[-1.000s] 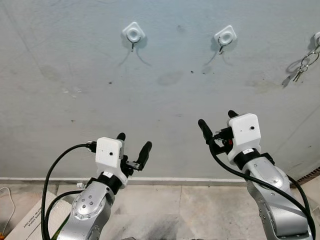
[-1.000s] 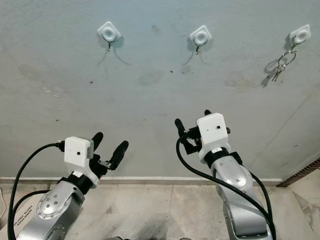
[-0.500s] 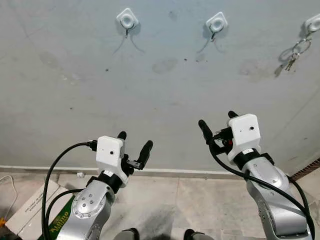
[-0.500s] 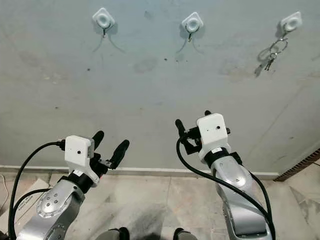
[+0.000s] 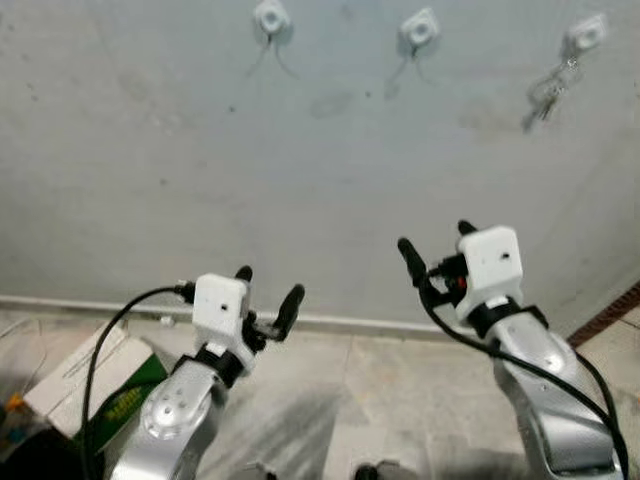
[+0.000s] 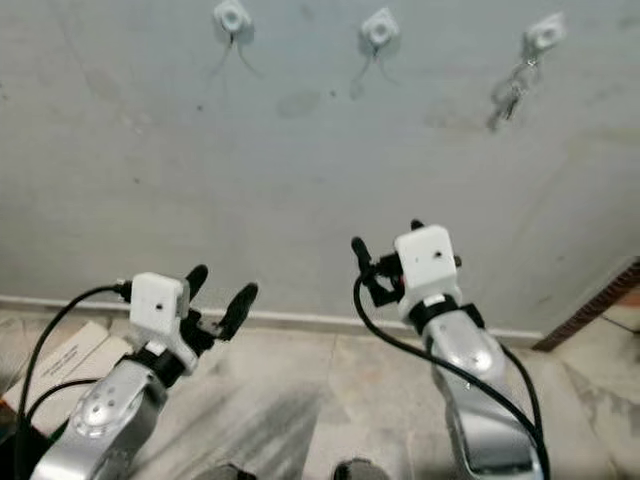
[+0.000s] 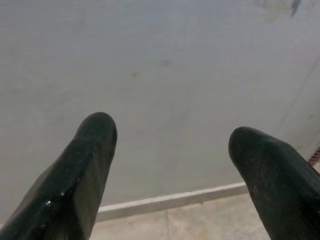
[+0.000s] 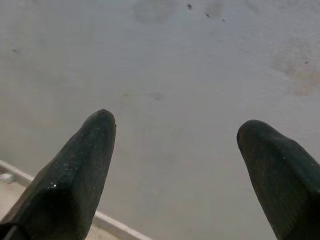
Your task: Hang keys on a hook
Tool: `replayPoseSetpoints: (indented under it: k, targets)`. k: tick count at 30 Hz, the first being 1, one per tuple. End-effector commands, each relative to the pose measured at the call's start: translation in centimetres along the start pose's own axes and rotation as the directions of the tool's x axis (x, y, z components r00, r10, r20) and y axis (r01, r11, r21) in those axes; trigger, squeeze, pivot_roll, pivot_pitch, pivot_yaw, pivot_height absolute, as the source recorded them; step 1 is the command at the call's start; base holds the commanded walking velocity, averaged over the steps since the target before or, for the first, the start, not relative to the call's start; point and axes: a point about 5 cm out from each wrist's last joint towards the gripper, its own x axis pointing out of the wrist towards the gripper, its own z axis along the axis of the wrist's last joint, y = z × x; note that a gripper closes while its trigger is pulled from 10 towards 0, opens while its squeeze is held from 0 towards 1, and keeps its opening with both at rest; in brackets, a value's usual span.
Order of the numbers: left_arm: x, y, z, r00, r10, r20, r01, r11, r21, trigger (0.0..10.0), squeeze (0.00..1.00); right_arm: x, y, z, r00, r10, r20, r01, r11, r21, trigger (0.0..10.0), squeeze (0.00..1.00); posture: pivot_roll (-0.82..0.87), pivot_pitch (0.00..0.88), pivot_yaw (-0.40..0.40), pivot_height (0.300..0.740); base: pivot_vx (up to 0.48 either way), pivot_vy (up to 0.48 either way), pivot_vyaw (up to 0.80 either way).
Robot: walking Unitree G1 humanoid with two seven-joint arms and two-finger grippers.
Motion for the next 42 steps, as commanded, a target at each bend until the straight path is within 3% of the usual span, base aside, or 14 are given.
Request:
replayPoseSetpoints:
  k: [1, 31, 42]
  targets:
    - [-0.1, -0.2, -0.1, 1.000, 0.001, -0.004, -0.001, 1.000, -0.001, 10.0, 0.00, -0.1, -0.1, -0.1, 1.000, 0.001, -0.007, -0.001, 1.000, -0.007, 10.0, 0.00, -0.04, 0.107, 0.024, 0.740, -0.315, 0.000, 0.00]
    - [0.1, -0.4, -0.3, 1.000, -0.026, -0.011, 0.026, 1.000, -0.005, 10.0, 0.00, -0.4, 0.1, -0.1, 1.000, 0.005, -0.012, -0.005, 1.000, -0.004, 10.0, 0.00, -0.05, 0.115, 0.023, 0.740, -0.282, 0.000, 0.00]
    - [1.4, 1.3, -0.2, 1.000, 0.013, -0.027, -0.013, 1.000, 0.005, 10.0, 0.00, -0.2, 0.1, 0.2, 1.000, -0.004, -0.015, 0.004, 1.000, 0.011, 10.0, 0.00, -0.05, 0.115, 0.021, 0.740, 0.000, 0.000, -0.24]
